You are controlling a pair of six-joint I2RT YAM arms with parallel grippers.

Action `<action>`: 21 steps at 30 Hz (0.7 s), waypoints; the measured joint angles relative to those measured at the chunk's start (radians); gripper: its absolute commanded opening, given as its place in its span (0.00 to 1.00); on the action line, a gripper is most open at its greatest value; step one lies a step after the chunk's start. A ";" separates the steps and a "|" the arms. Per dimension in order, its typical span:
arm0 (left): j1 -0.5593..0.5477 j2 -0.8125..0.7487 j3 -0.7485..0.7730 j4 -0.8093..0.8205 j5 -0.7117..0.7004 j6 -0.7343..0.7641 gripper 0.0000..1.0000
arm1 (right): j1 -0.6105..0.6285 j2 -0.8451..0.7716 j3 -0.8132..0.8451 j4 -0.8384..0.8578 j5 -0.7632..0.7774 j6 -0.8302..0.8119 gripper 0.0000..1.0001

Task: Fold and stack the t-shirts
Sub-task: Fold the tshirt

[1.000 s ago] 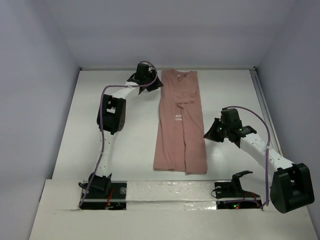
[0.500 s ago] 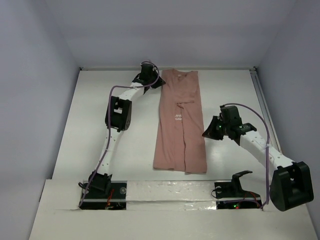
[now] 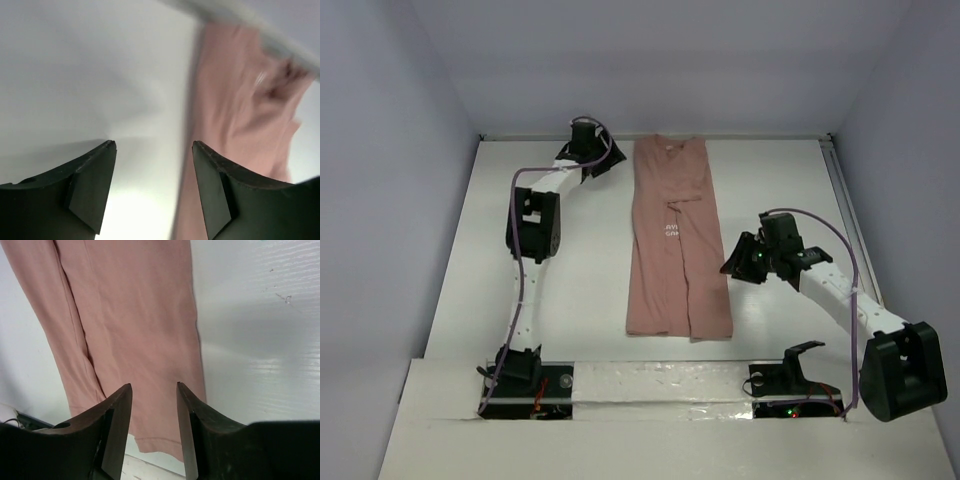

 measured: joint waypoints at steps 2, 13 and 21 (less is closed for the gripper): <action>0.005 -0.135 -0.192 0.000 -0.007 0.038 0.53 | 0.000 -0.007 -0.008 -0.003 0.000 -0.001 0.47; -0.203 -1.181 -1.275 -0.135 0.007 0.062 0.38 | 0.000 -0.255 -0.208 -0.180 -0.047 0.085 0.48; -0.434 -1.281 -1.522 -0.254 0.101 -0.100 0.40 | 0.000 -0.350 -0.265 -0.297 -0.063 0.174 0.49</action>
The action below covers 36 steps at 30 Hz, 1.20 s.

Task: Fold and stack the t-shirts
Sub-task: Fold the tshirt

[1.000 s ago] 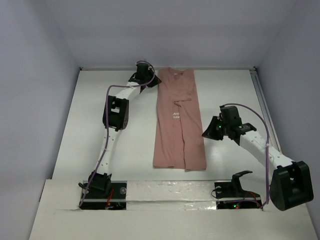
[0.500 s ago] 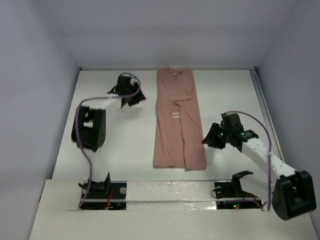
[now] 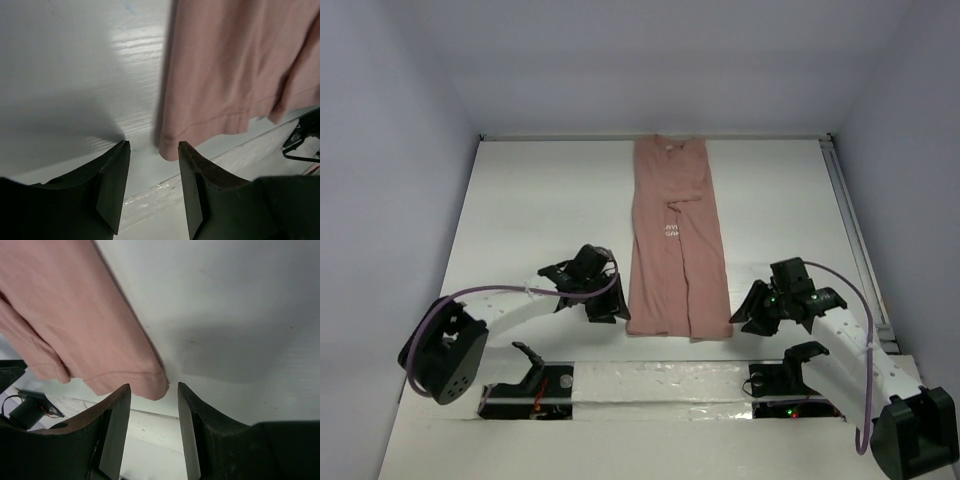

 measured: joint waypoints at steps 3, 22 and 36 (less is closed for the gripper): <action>-0.026 0.064 -0.013 0.012 0.031 -0.025 0.41 | 0.000 0.021 -0.032 0.008 -0.014 0.019 0.44; -0.082 0.113 -0.023 0.100 0.073 -0.044 0.00 | 0.000 0.020 -0.113 0.094 -0.068 0.104 0.09; -0.150 -0.116 -0.029 -0.063 0.091 -0.128 0.00 | 0.000 -0.177 0.045 -0.185 -0.104 0.056 0.00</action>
